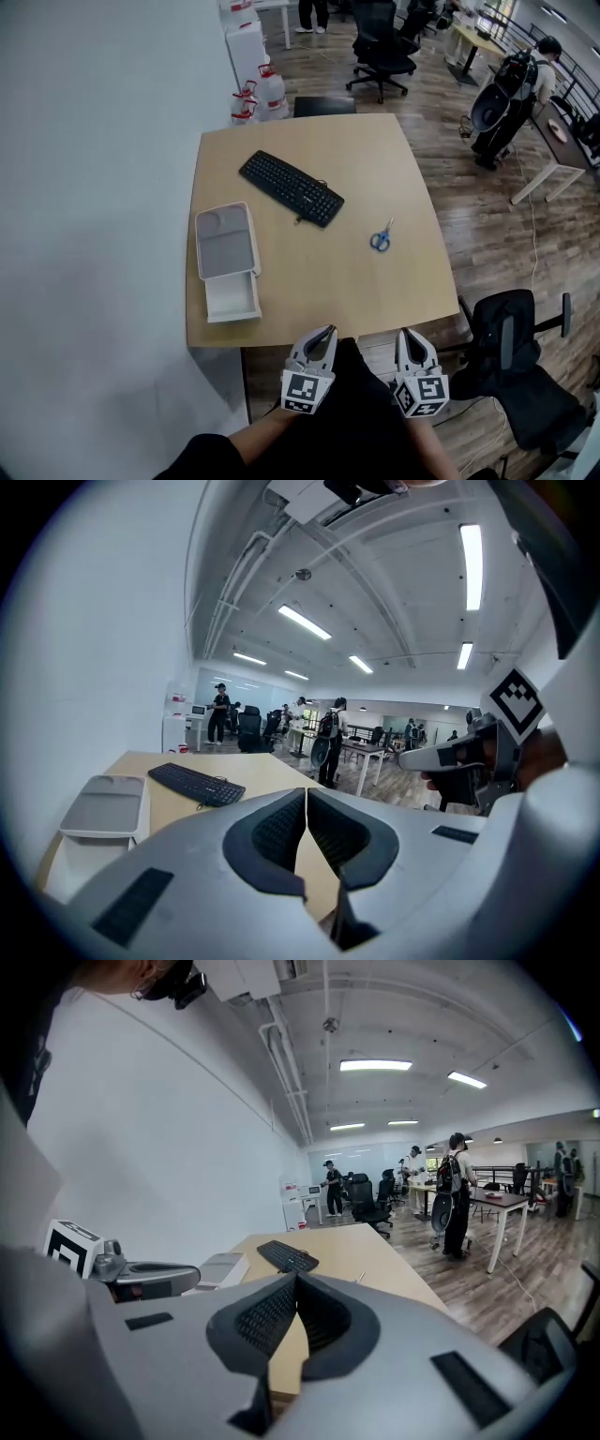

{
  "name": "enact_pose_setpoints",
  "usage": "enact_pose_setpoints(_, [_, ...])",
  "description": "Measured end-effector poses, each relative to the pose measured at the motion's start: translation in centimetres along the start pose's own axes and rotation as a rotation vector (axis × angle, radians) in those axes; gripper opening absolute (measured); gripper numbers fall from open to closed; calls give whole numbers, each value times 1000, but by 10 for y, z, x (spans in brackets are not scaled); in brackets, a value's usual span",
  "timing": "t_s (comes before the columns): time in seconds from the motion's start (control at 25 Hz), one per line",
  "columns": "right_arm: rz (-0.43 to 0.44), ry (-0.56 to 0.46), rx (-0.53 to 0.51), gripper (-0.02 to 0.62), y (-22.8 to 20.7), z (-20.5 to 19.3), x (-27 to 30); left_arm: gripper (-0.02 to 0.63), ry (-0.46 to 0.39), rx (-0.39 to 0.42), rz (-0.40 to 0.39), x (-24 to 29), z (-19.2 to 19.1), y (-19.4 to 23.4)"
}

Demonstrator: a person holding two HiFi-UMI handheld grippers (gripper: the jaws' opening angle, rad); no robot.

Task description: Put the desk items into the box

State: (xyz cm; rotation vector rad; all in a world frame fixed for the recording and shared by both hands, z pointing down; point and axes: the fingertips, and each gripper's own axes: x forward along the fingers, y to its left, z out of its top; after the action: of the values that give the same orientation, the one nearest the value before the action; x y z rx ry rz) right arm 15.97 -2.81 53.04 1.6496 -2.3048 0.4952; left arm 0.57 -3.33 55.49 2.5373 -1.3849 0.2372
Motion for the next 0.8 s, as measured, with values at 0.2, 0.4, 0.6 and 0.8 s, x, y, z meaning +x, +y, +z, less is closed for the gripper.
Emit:
enact_pose_setpoints(0.2, [7,25,48,58,-37,3,35,18,68,-1,-10,46,-3,7])
enact_pose_setpoints(0.4, [14,64,78,58,-66,8,76,18,129,-1,-16,105,-8,15])
enact_pose_setpoints(0.6, [36,86,105,60,-92,9,114,18,193,-7,-16,163,-15,21])
enact_pose_setpoints(0.8, [48,134,98,60,-122,1,152,18,243,6,-33,216,-22,26])
